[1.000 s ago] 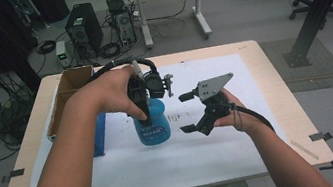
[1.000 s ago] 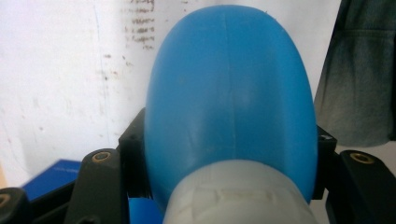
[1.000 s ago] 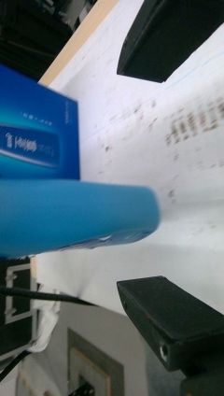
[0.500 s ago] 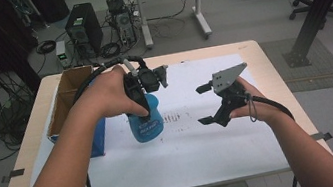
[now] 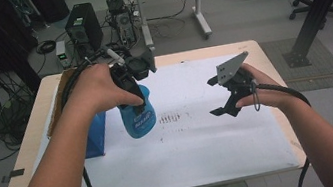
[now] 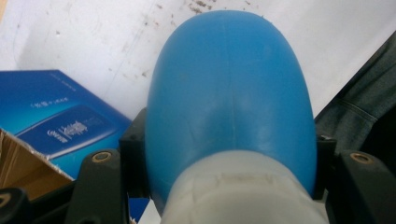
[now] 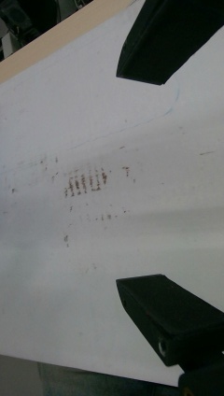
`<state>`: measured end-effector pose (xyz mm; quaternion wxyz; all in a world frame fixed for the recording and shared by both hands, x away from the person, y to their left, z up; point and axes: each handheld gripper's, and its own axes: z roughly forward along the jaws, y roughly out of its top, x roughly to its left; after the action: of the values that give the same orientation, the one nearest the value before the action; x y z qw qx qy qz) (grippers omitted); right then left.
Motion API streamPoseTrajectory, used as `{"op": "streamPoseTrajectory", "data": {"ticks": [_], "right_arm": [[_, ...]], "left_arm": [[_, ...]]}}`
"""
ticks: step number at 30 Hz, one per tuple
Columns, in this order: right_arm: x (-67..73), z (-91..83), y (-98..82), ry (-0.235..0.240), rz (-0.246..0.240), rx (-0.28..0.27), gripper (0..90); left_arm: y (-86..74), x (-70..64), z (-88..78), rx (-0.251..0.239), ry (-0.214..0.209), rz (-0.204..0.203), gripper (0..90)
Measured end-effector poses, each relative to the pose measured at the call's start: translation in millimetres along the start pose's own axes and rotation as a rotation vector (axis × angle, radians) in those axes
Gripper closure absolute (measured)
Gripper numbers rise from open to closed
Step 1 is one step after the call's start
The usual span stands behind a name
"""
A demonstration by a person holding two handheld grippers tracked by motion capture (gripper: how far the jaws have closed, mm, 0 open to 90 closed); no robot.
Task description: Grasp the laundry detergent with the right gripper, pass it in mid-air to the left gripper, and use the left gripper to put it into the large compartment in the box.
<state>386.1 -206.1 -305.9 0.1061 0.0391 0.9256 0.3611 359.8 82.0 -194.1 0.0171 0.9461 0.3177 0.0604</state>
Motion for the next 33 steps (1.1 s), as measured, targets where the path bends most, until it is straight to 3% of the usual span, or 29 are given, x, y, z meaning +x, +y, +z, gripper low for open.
{"op": "streamPoseTrajectory", "data": {"ticks": [6, 11, 16, 21, 28, 33], "right_arm": [[-4.2, -4.9, -3.5, -0.011, -0.011, 0.095, 1.6], [-7.9, -1.1, -7.3, -0.018, -0.031, 0.19, 2.1], [-9.3, 3.2, -14.2, -0.017, -0.029, 0.23, 2.5], [-12.4, 9.5, -22.3, -0.016, -0.028, 0.316, 3.1], [-17.8, 5.5, -27.7, -0.016, 0.007, 0.317, 3.1], [-18.8, 4.3, -29.9, -0.01, 0.014, 0.341, 3.1]], "left_arm": [[-5.7, 16.4, -12.4, -0.031, -0.007, -0.11, 38.5], [-13.6, 33.3, -25.9, -0.056, -0.02, -0.226, 38.4], [-21.5, 49.9, -47.2, -0.077, -0.017, -0.318, 38.4], [-32.2, 62.7, -71.5, -0.119, -0.006, -0.407, 38.4], [-51.9, 79.3, -95.3, -0.132, 0.022, -0.528, 38.3], [-65.9, 90.0, -104.9, -0.139, 0.018, -0.601, 38.4]]}}
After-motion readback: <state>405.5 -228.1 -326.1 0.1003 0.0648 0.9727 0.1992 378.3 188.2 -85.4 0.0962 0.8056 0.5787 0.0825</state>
